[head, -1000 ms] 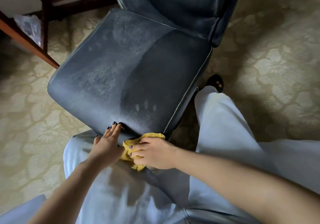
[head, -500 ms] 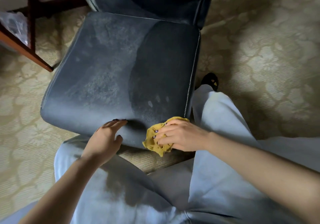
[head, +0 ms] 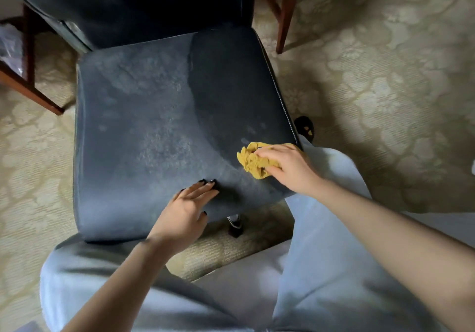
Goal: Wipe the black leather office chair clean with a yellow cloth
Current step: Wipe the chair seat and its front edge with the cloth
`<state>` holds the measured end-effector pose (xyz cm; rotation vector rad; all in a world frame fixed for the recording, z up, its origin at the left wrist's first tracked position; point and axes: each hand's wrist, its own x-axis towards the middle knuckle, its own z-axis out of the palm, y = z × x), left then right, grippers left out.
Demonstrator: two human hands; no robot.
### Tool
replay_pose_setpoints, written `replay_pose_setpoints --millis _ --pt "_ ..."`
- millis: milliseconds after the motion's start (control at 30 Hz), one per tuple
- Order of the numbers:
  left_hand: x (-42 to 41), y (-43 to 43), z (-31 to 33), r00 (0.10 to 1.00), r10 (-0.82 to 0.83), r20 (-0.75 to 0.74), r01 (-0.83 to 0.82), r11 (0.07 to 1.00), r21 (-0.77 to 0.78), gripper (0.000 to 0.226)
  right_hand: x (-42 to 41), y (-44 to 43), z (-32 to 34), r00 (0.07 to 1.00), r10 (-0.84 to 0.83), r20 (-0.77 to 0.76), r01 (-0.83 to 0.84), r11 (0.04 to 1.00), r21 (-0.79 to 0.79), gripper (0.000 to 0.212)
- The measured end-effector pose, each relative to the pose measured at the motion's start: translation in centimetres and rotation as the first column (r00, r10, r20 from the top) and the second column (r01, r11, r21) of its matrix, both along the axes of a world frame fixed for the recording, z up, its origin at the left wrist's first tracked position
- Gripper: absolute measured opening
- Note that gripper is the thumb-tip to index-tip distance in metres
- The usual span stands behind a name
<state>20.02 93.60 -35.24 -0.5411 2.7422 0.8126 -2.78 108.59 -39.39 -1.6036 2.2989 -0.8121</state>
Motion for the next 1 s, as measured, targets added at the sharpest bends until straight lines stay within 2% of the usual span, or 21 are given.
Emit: replay_pose_setpoints --millis 267,433,567,633,700,800,900,1000 --pt "-1.3 0.7 0.1 0.999 -0.020 0.042 0.022 0.999 -0.043 0.059 -3.7 -3.3 1.0 0.959 -0.285 -0.001 0.283 0.953 0.108 0.031" --pt "-0.4 -0.1 0.5 0.997 0.012 0.072 -0.005 0.995 -0.100 0.060 -5.2 -6.7 2.6 0.840 -0.542 0.001 0.528 0.819 0.226 0.018" --pt "1.0 -1.0 1.0 0.995 0.064 0.080 -0.054 0.991 -0.122 0.060 -5.0 -7.9 3.5 0.773 -0.631 0.065 0.618 0.772 0.147 0.016" --pt "1.7 -1.5 1.1 0.992 0.077 0.098 -0.066 0.991 -0.120 0.063 -4.0 -7.7 4.4 0.790 -0.607 0.093 0.603 0.795 0.064 0.014" --pt "2.2 -2.1 1.2 0.988 0.080 0.135 -0.065 0.992 -0.108 0.067 -2.1 -7.3 5.3 0.841 -0.539 0.045 0.540 0.842 -0.003 0.014" --pt "2.6 -2.6 1.2 0.984 0.067 0.165 -0.047 0.991 -0.125 0.069 1.9 -6.7 5.9 0.950 -0.311 -0.034 0.305 0.945 -0.118 0.018" --pt "3.0 -3.1 1.3 0.982 0.079 0.174 -0.047 0.982 -0.181 0.070 5.2 -6.1 5.8 0.995 -0.091 -0.025 0.088 0.991 -0.101 0.021" --pt "2.6 -2.6 1.0 0.963 0.003 0.269 0.046 0.983 -0.178 0.075 6.4 -6.0 5.8 1.000 0.000 0.010 0.000 0.999 -0.040 0.022"
